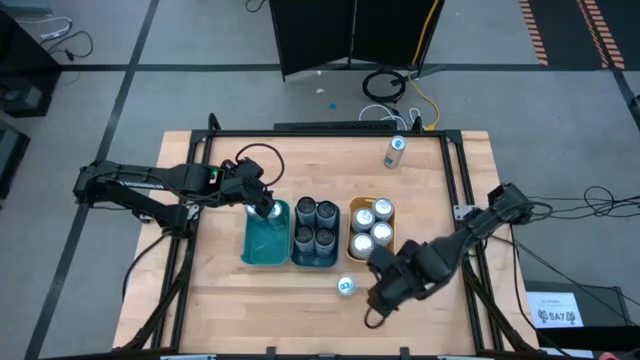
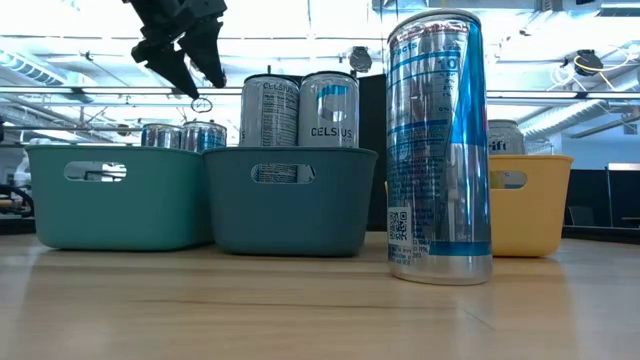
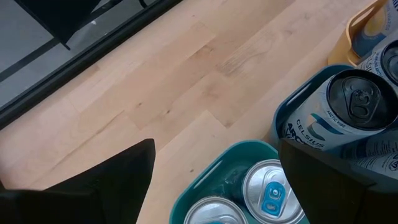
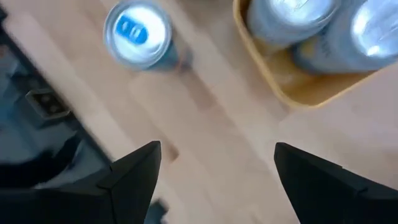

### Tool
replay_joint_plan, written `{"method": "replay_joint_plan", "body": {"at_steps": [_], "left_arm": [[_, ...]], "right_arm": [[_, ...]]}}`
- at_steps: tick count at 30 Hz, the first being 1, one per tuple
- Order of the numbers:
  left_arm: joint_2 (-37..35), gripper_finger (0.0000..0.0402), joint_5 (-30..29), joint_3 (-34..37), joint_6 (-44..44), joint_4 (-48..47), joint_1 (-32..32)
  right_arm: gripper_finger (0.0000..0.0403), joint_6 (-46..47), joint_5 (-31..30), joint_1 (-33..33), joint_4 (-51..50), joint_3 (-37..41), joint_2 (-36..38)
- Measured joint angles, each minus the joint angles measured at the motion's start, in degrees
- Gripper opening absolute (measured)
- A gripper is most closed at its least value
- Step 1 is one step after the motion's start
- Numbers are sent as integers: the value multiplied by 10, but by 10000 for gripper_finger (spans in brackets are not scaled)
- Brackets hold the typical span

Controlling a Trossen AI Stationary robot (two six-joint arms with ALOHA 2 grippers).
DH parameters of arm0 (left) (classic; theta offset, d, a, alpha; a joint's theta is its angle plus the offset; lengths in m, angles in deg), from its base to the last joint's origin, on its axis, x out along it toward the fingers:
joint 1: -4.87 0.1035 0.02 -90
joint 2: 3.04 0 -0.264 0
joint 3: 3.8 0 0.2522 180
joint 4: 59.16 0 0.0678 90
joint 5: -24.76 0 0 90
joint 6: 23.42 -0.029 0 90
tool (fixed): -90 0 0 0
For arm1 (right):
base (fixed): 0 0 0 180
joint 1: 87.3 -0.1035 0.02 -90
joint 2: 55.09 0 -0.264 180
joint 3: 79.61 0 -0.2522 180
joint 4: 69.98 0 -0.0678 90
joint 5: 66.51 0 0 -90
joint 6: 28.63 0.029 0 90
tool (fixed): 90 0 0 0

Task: Sort soda cans
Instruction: Put the bottom blue soda can into the green bin

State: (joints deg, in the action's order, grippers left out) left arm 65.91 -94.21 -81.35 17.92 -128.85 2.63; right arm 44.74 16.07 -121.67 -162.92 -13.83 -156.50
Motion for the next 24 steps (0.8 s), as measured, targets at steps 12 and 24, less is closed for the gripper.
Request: {"method": "replay_joint_plan", "body": {"at_steps": [12,24], "left_arm": [[0,350,0,0,3,44,0],[36,350,48,0,-85,242,-52]], "right_arm": [[306,99,-137,-114,123,170,103],[306,172,-201,-176,253,436,297]]}}
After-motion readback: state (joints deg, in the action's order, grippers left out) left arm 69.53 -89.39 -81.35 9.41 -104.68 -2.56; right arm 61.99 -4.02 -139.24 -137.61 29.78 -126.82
